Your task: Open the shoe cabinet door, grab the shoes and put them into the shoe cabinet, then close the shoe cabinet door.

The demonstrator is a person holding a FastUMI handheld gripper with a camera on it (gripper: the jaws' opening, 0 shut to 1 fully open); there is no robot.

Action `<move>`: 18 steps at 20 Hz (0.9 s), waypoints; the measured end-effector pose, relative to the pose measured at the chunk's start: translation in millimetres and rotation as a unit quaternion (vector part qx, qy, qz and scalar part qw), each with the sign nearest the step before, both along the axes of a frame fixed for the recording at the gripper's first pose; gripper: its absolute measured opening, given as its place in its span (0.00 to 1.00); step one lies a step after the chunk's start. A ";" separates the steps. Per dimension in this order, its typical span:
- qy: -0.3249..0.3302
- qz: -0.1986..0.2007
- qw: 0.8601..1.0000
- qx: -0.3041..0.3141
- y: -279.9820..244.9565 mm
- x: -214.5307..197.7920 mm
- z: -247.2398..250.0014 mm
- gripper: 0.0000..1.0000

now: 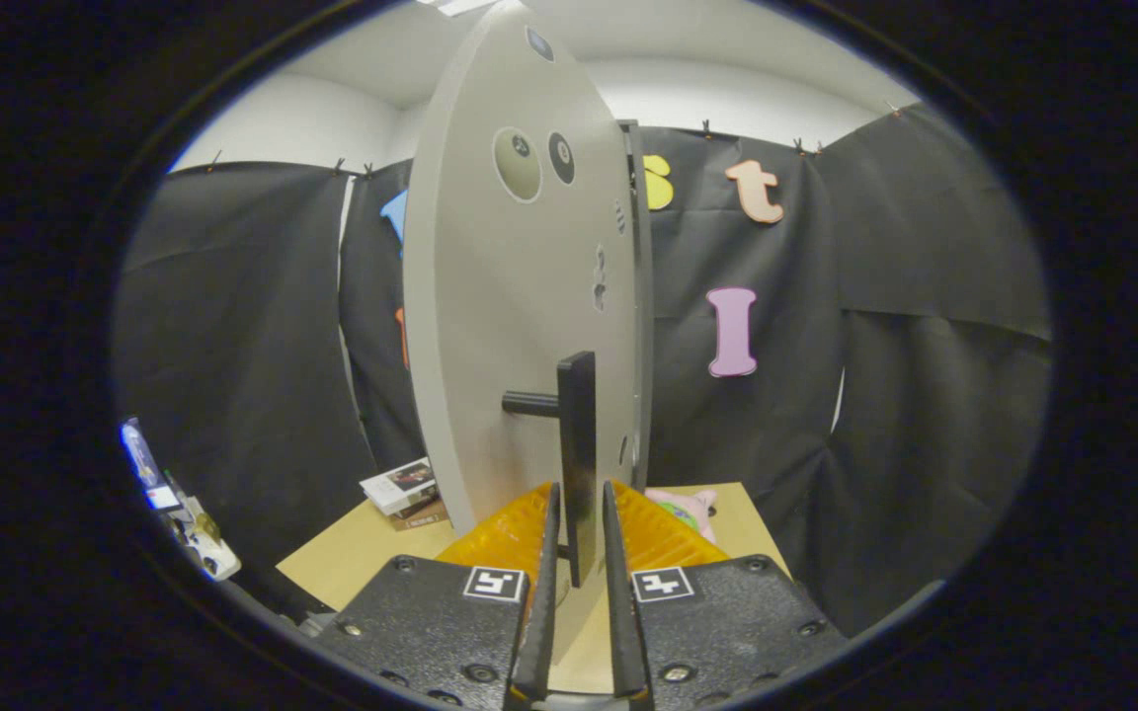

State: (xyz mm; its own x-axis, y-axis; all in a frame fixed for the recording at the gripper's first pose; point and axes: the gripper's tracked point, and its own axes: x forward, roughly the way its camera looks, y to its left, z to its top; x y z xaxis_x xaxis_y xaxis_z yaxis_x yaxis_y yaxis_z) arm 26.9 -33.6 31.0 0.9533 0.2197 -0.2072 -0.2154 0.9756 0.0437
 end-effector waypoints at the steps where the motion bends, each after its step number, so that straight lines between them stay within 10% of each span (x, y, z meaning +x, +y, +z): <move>1: 0.000 -0.018 1.000 0.003 -15.1 1.0 1.8 0.23; 5: -0.005 -0.069 0.998 0.011 -61.5 3.1 2.8 0.19; 12: 0.007 -0.025 0.998 0.051 -77.4 -10.1 -21.7 0.26; 16: 0.000 -0.107 0.994 0.015 -112.6 -21.6 -46.8 0.36; 18: -0.018 -0.118 0.993 0.001 -115.1 -29.5 -54.3 0.58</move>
State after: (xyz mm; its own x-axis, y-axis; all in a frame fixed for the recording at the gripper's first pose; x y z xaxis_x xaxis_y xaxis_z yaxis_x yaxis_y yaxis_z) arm -2.6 -148.7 -23.4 0.9849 -0.0095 -0.1729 0.0170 0.9990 0.0417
